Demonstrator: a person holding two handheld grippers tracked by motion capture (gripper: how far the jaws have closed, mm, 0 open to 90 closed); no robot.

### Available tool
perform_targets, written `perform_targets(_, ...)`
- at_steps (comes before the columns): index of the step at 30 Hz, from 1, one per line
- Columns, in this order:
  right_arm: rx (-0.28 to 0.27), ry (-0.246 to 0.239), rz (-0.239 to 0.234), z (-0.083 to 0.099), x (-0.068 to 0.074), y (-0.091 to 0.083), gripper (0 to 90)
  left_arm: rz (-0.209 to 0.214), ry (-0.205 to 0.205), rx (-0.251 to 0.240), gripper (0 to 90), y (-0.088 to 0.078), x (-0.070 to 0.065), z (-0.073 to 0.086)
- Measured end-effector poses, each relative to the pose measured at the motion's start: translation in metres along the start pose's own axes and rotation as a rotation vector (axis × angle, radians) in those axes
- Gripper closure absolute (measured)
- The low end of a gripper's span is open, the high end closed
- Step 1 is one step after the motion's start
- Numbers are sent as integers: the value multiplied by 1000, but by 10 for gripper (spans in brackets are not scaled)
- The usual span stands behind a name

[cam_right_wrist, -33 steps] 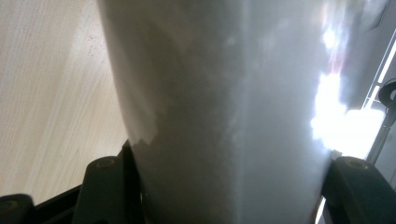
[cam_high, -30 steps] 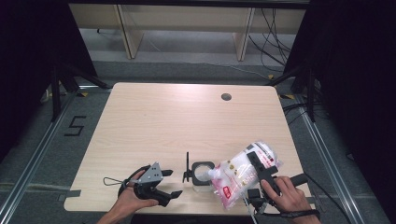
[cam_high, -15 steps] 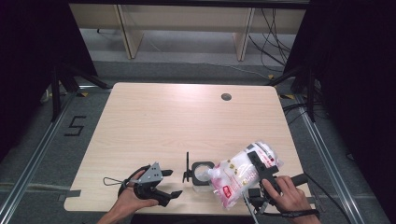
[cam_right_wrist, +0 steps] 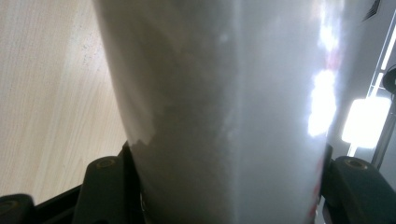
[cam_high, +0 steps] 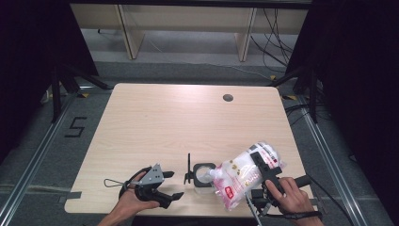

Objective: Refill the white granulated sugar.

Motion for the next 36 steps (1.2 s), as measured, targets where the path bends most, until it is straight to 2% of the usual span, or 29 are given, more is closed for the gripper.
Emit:
perform_targets(1,-10,-22,-8,-1,-2,1,401,0,-1,0,195,0,0,0)
perform_targets(2,-10,-22,-8,-1,-2,1,401,0,-1,0,195,0,0,0)
perform_targets(3,20,5,-19,1,1,-1,401,0,0,0,195,0,0,0)
perform_targets(4,20,5,-19,1,1,-1,401,4,-7,-5,195,0,-1,0)
perform_targets(5,16,-11,-15,1,1,-1,401,1,-1,0,195,0,0,0)
perform_targets(6,-18,-35,9,-2,-2,2,401,1,0,1,195,0,0,0)
perform_targets(8,-21,-41,6,-3,-2,2,401,5,-6,-5,194,0,-1,0)
perform_targets(18,-18,-37,6,-2,-2,2,402,1,0,0,195,0,0,0)
perform_targets(20,25,-15,-28,1,1,-1,402,0,-1,-1,195,0,0,0)
perform_targets(23,8,-15,-23,0,0,0,402,2,-5,-3,195,0,-1,0)
perform_targets(24,-12,-27,2,-1,-2,1,402,0,1,1,195,0,0,0)
perform_targets(26,-18,-41,0,-1,-4,2,402,-1,-1,0,195,0,0,0)
perform_targets(27,-12,-28,2,0,-3,1,402,0,0,0,195,0,0,0)
perform_targets(28,-6,5,-5,1,0,1,402,-1,-5,-5,195,1,-1,0)
perform_targets(29,-6,5,-5,1,0,1,402,-1,-5,-5,195,1,-1,0)
perform_targets(30,-10,-27,-3,0,-2,1,402,0,6,-6,195,1,-1,0)
perform_targets(31,-10,-27,-3,0,-2,1,402,0,6,-6,195,1,-1,0)
perform_targets(33,-3,-12,-12,1,0,0,402,0,-3,-7,195,1,-1,0)
perform_targets(34,-8,16,-6,1,1,1,402,-2,-6,-5,195,1,-1,0)
perform_targets(35,-8,16,-6,1,1,1,402,-2,-6,-5,195,1,-1,0)
perform_targets(36,-4,-19,-12,0,-1,0,403,0,0,-5,195,1,-1,0)
Point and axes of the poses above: each handheld gripper's, and its own axes: y roughly forward along the jaws, z roughly out of its underside, x roughly to its left, the point moved 8 cm from there along y, roughly forward along the jaws
